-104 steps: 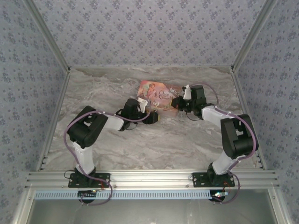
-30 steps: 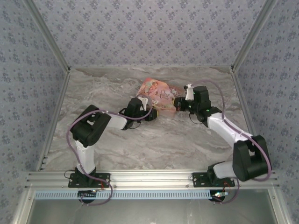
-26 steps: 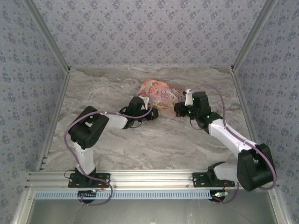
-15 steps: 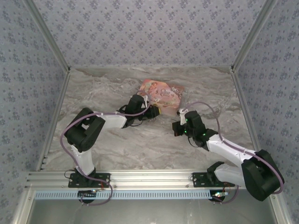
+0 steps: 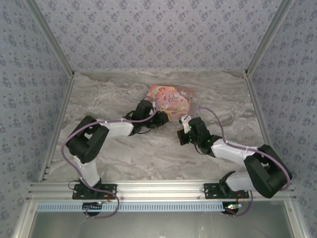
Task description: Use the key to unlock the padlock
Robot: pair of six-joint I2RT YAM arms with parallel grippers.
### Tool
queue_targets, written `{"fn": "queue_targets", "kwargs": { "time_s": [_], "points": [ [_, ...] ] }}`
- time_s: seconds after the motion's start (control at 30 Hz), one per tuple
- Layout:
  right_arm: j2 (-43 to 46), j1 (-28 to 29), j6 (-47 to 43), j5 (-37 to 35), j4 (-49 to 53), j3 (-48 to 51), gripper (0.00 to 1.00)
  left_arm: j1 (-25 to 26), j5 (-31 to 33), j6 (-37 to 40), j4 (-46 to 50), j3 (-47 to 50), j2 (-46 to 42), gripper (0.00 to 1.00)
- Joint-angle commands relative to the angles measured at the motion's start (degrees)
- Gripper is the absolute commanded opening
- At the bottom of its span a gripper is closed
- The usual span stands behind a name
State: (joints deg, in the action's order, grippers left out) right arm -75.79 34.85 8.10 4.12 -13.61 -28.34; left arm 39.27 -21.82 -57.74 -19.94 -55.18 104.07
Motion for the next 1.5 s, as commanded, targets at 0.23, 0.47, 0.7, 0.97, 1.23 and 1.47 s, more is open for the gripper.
{"fn": "queue_targets", "kwargs": {
  "time_s": [0.23,0.47,0.7,0.97,1.23,1.47],
  "points": [
    [-4.05,2.3,-4.82,-4.64,-2.22,-4.57,0.0,1.37,-2.47,-1.25,3.07,-4.3,-4.49,0.15],
    [-4.16,2.41,-4.84,-6.61,-3.0,-4.85,0.0,1.73,-2.35,-0.89,4.72,-5.06,-5.02,0.14],
    [-3.96,2.39,-4.07,-7.02,-4.33,-4.95,0.0,1.87,-2.08,-0.98,5.18,-5.11,-5.26,0.13],
    [-4.01,2.37,-3.71,-6.64,-4.86,-5.57,0.0,2.11,-1.91,-1.24,5.18,-5.2,-5.16,0.13],
    [-4.26,2.33,-3.31,-6.98,-5.44,-5.94,0.0,2.21,-1.95,-1.28,5.27,-5.26,-5.2,0.12],
    [-4.24,2.34,-2.65,-6.89,-6.93,-5.52,0.0,2.17,-1.93,-1.41,5.53,-5.26,-5.38,0.12]
  ]
}}
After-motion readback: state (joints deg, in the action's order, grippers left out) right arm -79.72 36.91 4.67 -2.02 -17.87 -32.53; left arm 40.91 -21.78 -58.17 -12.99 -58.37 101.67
